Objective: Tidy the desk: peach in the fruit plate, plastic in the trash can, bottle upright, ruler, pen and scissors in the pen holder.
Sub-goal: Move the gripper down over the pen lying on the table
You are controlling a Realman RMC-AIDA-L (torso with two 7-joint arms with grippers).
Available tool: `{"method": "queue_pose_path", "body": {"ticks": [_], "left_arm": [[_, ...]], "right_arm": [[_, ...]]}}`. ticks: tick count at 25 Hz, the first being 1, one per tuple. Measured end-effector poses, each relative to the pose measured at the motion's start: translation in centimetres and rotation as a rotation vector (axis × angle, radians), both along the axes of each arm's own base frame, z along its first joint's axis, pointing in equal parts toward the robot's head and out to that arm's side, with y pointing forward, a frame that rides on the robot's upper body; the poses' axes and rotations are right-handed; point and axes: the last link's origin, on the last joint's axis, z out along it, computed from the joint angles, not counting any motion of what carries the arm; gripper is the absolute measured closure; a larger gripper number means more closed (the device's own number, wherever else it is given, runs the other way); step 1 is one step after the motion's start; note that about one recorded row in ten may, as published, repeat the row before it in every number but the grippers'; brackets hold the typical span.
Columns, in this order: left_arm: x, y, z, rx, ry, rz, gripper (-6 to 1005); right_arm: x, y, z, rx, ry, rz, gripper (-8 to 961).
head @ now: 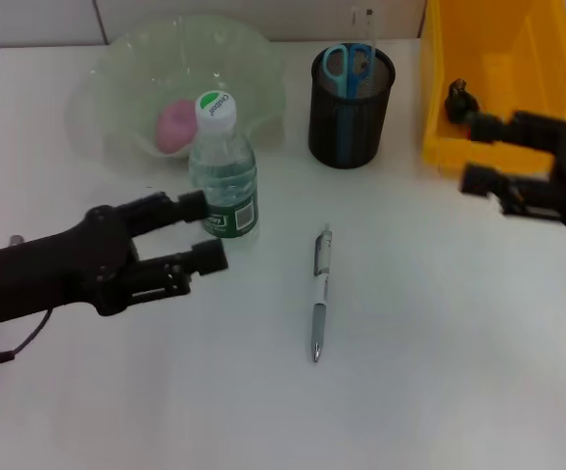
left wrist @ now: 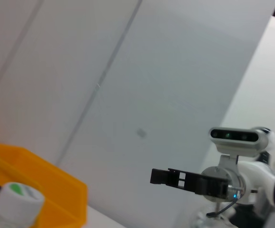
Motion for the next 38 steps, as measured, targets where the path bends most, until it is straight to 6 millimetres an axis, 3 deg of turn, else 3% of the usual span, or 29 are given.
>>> {"method": "queue_pose_path", "body": {"ticks": [1, 4, 6, 7, 10, 11, 12, 13, 14, 16, 17, 21, 32, 38], "left_arm": [[1.2, 0.5, 0.2, -0.066, 0.024, -0.022, 201], [2.8, 1.2, 0.4, -0.136, 0.055, -0.053, 201], [5.8, 2.5, 0.5, -0.246, 0.097, -0.081, 201], [5.8, 2.5, 0.5, -0.246, 0.097, -0.081, 201], [9.1, 4.0, 0.6, -0.330, 0.155, -0.096, 200], [11.0, 5.1, 0.2, -0.375, 0.223, -0.091, 200], [11.0, 5.1, 0.2, -0.375, 0.223, -0.091, 200], [12.8, 5.9, -0.5, -0.403, 0.303, -0.075, 200], [12.8, 5.9, -0.5, -0.403, 0.303, -0.075, 200], [15.4, 7.2, -1.9, -0.421, 0.445, -0.042, 200], [15.4, 7.2, -1.9, -0.421, 0.445, -0.042, 200], [18.6, 8.6, -4.9, -0.363, 0.720, 0.011, 201], [19.7, 9.2, -8.8, -0.149, 1.074, 0.055, 201], [19.6, 9.1, -9.3, -0.129, 1.110, 0.052, 201]], "right_arm": [[1.6, -1.6, 0.3, 0.014, 0.022, 0.004, 275], [3.0, -2.9, 0.6, 0.023, 0.029, -0.019, 208], [4.8, -4.5, 0.7, 0.035, 0.021, -0.055, 208], [4.8, -4.5, 0.7, 0.035, 0.021, -0.055, 208], [6.0, -6.0, 0.3, 0.034, -0.006, -0.064, 208], [6.5, -6.9, -0.1, 0.032, -0.023, -0.068, 208], [6.5, -6.9, -0.1, 0.032, -0.023, -0.068, 208], [7.0, -7.4, -0.2, 0.033, -0.032, -0.080, 208], [7.0, -7.4, -0.2, 0.033, -0.032, -0.080, 208], [7.5, -8.0, -0.2, 0.038, -0.038, -0.102, 208], [7.5, -8.0, -0.2, 0.038, -0.038, -0.102, 208], [7.9, -8.4, 0.0, 0.043, -0.038, -0.125, 207], [9.0, -9.2, 0.8, 0.010, -0.089, -0.156, 207], [9.0, -9.0, 0.8, 0.015, -0.093, -0.160, 208]]}}
